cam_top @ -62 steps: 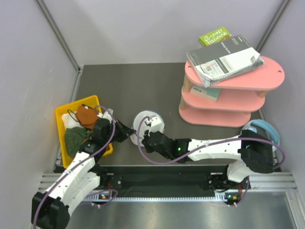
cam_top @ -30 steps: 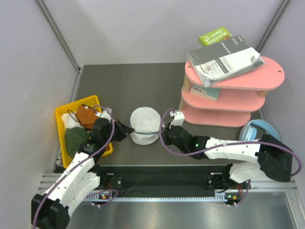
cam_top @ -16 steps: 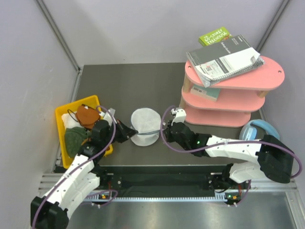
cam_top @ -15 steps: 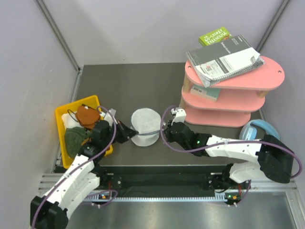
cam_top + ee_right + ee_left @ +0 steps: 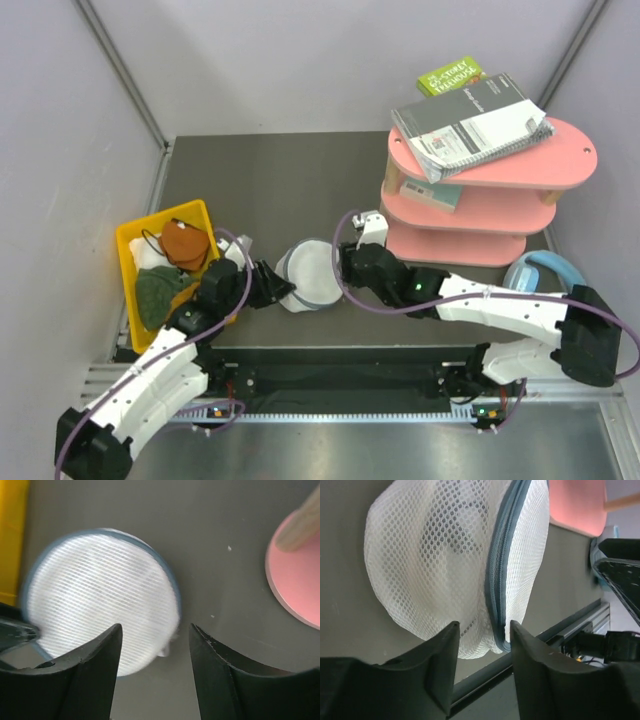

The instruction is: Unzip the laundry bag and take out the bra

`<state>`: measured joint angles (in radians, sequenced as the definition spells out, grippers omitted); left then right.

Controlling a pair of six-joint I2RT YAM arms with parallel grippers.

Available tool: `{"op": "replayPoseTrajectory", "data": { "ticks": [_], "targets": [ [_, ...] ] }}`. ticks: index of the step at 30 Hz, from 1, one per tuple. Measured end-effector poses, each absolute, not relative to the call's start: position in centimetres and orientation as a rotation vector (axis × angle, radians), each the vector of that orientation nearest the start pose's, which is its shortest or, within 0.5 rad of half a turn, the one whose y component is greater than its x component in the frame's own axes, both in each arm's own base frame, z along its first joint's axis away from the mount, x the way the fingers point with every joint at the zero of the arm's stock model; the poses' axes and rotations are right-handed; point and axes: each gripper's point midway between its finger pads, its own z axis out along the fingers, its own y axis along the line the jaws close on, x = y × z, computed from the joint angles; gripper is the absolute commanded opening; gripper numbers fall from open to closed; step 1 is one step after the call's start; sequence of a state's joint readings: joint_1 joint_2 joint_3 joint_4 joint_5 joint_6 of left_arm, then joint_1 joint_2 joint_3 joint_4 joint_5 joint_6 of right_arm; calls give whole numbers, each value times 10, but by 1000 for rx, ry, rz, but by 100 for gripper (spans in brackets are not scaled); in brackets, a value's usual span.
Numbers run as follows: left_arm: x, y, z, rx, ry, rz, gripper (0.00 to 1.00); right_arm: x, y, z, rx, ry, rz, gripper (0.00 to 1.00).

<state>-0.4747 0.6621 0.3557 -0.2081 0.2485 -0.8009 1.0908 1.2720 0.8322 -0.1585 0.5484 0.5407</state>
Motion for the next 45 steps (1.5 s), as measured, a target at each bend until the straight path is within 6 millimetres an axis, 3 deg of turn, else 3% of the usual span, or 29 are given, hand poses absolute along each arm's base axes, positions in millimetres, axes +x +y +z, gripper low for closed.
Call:
{"op": "replayPoseTrajectory", "data": {
  "ticks": [1, 2, 8, 17, 21, 28, 45],
  "targets": [
    [194, -178, 120, -205, 2219, -988, 68, 232, 295, 163, -275, 2064, 420, 56],
    [194, -176, 123, -206, 2207, -976, 71, 232, 301, 172, -279, 2047, 446, 55],
    [197, -161, 137, -240, 2155, -900, 73, 235, 344, 201, -327, 1993, 574, 52],
    [211, -125, 172, -311, 2080, -666, 74, 236, 403, 182, -444, 2037, 655, 47],
    [219, -113, 176, -332, 2076, -571, 74, 235, 422, 171, -478, 2061, 667, 45],
    [222, -100, 174, -334, 2087, -469, 74, 233, 431, 154, -493, 2107, 649, 41],
    [222, -96, 176, -326, 2080, -442, 74, 232, 430, 151, -459, 2126, 650, 28]
  ]
}}
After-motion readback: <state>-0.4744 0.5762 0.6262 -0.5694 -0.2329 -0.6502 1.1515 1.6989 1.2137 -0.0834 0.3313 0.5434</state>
